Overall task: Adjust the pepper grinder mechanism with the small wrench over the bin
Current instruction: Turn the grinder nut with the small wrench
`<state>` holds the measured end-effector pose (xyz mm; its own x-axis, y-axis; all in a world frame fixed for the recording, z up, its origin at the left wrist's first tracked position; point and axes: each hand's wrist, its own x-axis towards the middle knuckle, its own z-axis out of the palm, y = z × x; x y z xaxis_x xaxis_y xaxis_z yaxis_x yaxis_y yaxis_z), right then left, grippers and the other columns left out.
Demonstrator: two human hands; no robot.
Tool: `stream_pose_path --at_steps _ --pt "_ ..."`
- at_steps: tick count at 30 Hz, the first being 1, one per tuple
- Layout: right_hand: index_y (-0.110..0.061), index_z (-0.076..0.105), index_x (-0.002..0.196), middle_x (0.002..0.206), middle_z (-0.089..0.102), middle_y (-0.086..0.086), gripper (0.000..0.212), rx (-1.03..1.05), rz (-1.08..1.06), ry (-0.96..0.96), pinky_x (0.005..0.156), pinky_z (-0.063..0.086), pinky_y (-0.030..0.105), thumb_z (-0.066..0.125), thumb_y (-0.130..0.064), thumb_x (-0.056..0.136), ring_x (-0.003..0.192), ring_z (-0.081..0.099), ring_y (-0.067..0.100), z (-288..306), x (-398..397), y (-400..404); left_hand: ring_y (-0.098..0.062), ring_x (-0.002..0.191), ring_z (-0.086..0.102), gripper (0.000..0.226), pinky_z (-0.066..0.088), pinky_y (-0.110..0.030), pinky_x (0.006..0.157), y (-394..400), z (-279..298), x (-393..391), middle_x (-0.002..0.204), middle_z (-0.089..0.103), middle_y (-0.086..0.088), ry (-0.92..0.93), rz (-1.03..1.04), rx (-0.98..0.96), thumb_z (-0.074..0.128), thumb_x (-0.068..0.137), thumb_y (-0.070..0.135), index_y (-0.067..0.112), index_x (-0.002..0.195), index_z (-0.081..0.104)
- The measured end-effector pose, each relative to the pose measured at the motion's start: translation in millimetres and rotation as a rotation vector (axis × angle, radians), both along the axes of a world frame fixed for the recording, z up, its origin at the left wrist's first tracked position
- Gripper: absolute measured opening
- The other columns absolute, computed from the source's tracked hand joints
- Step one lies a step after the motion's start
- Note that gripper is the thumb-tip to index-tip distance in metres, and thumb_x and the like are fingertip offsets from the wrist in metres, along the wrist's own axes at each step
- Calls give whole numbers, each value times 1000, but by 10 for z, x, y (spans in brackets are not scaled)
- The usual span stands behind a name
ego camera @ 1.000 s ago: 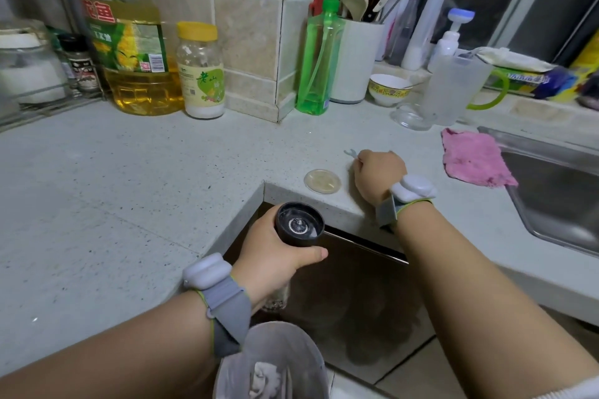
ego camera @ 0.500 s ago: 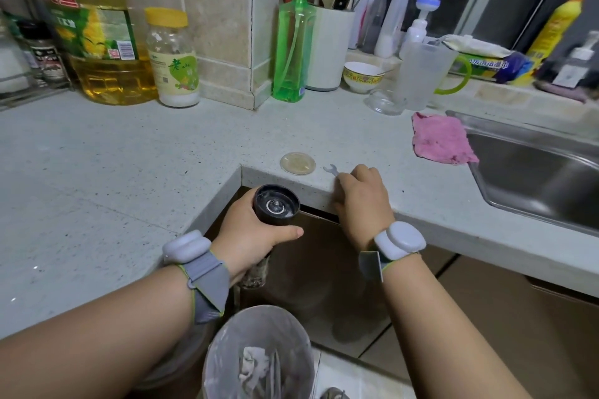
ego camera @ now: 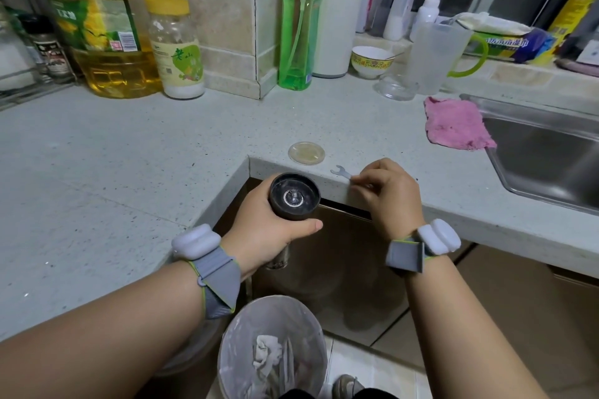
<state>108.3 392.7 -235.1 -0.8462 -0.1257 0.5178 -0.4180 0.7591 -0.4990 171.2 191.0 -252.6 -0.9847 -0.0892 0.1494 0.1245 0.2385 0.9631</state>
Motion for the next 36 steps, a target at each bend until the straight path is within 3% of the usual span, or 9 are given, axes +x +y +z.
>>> stream_pose_path --at_steps 3,6,9,12,16,20,28,33,36 --pt "-4 76 84 89 69 13 6 -63 -28 50 80 50 40 70 -2 82 88 63 31 9 53 5 9 91 62 56 44 -1 73 19 45 37 94 69 19 47 -58 -66 91 57 13 40 95 60" --pt "-17 71 81 82 68 3 14 -398 -27 -31 77 51 32 65 -6 88 81 62 18 82 191 8 4 90 62 57 46 -5 74 44 119 76 94 67 14 82 -133 -124 84 57 4 38 96 60" --pt "-21 68 80 65 62 -6 21 -885 238 -260 65 52 23 59 -7 91 60 58 11 224 421 23 -5 90 63 52 50 -15 77 65 190 111 94 67 8 88 -267 -178 76 53 9 31 97 60" --pt "-15 68 83 56 54 -4 15 -1044 466 -491 61 49 25 55 -10 88 55 53 12 331 605 58 -16 92 64 51 52 -31 82 71 213 152 98 67 -4 75 -365 -229 74 52 10 18 101 61" --pt "-13 69 81 59 50 4 16 -785 543 -629 54 40 20 55 -11 88 54 47 14 393 684 88 -30 92 65 57 54 -46 78 107 214 193 101 68 -10 41 -458 -259 76 53 6 14 108 62" --pt "-13 70 81 64 53 3 20 -456 484 -590 56 41 21 57 -6 94 59 46 12 392 719 78 -20 88 63 54 53 -37 80 130 205 200 92 64 4 31 -489 -281 74 53 6 27 100 59" --pt "-10 63 86 67 57 6 6 -391 454 -516 60 41 34 64 -5 90 61 49 21 444 742 74 -24 91 62 57 52 -37 81 128 179 204 98 66 -7 29 -518 -288 74 53 6 7 109 62" --pt "-8 61 86 65 57 0 5 -349 448 -500 61 41 33 64 -6 89 60 49 17 454 725 35 -17 92 62 62 53 -26 82 131 169 204 101 66 -2 18 -533 -287 74 54 6 11 113 60" --pt "-9 62 84 67 57 5 6 -283 483 -551 61 41 34 65 -7 89 61 49 18 502 705 43 -26 92 63 63 53 -39 81 136 164 210 102 67 -10 14 -529 -306 73 53 9 6 114 60"
